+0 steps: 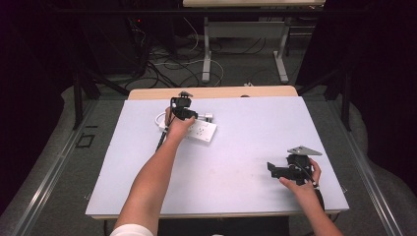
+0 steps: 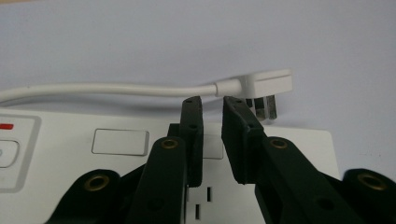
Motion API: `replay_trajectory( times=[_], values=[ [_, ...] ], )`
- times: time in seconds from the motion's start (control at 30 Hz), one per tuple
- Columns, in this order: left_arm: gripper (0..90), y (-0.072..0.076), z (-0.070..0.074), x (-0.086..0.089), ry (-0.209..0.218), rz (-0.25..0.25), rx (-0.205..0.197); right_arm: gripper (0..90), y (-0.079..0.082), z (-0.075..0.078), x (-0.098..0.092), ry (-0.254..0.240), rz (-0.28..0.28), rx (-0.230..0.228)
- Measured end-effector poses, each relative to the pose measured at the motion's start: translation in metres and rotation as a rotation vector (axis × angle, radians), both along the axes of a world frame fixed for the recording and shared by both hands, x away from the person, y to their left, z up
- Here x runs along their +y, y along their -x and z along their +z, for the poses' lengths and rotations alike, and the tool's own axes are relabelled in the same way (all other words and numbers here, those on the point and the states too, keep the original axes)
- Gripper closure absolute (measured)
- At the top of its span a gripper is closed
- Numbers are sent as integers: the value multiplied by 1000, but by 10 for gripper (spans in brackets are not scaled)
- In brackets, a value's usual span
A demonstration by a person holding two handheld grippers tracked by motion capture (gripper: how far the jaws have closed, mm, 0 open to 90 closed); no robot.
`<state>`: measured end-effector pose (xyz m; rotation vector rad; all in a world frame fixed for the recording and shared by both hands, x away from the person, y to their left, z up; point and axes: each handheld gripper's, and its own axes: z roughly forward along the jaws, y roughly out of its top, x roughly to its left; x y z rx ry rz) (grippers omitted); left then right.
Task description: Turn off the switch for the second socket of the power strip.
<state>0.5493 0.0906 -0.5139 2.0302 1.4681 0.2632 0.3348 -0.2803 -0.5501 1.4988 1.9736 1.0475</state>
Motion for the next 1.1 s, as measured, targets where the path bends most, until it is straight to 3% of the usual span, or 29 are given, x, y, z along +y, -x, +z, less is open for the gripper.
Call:
replay_trajectory(
  times=[0.33, 0.7, 1.1],
  values=[
    [858, 1, -3, -3, 8, 8, 29, 27, 0, 0, -1, -3, 0, 2],
    [878, 2, -4, -5, -19, -2, 37, 31, 0, -1, -1, -2, 0, 5],
    [893, 2, -6, -4, 11, 13, 36, 34, 0, -1, -1, 0, 5, 6]
  ],
)
